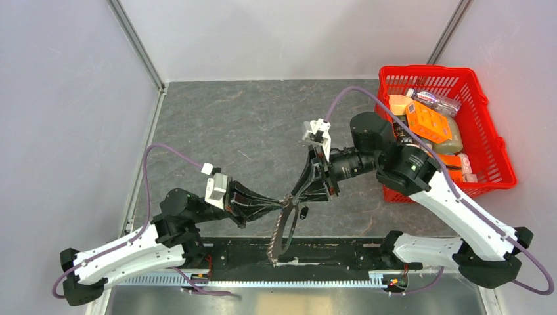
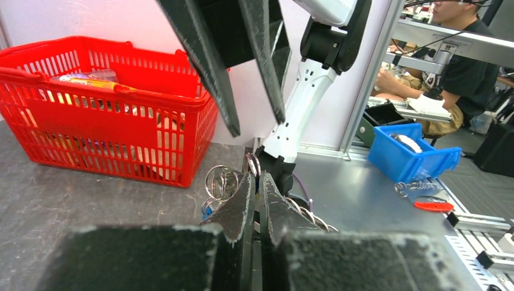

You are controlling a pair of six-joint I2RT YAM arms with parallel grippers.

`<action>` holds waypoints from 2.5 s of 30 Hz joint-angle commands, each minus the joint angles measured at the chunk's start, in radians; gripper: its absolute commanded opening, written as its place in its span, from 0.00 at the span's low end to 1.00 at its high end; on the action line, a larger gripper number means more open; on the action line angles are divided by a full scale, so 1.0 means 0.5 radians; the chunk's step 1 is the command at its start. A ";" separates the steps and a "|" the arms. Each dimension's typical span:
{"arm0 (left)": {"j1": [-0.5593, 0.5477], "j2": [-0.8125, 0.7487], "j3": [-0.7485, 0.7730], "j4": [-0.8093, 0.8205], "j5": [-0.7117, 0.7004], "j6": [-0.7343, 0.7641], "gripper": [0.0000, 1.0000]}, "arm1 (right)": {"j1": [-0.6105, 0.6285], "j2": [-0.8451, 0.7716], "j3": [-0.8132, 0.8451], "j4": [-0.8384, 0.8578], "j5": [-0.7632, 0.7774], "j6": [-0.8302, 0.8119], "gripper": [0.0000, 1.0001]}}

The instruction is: Put the keys on the keyring

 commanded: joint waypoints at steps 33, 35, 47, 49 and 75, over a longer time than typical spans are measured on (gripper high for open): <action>-0.003 -0.089 -0.024 0.281 0.081 -0.237 0.02 | 0.252 -0.068 0.107 0.055 0.309 -0.040 0.36; -0.003 -0.094 -0.021 0.284 0.093 -0.242 0.02 | 0.252 -0.090 0.107 0.052 0.321 -0.040 0.37; -0.003 -0.064 -0.009 0.317 0.103 -0.249 0.02 | 0.258 -0.003 0.104 0.123 0.232 0.003 0.37; -0.002 -0.063 -0.010 0.320 0.099 -0.250 0.02 | 0.260 0.007 0.101 0.129 0.238 0.004 0.36; -0.002 -0.029 -0.051 0.457 0.124 -0.334 0.02 | 0.322 -0.003 0.080 0.218 0.415 0.044 0.00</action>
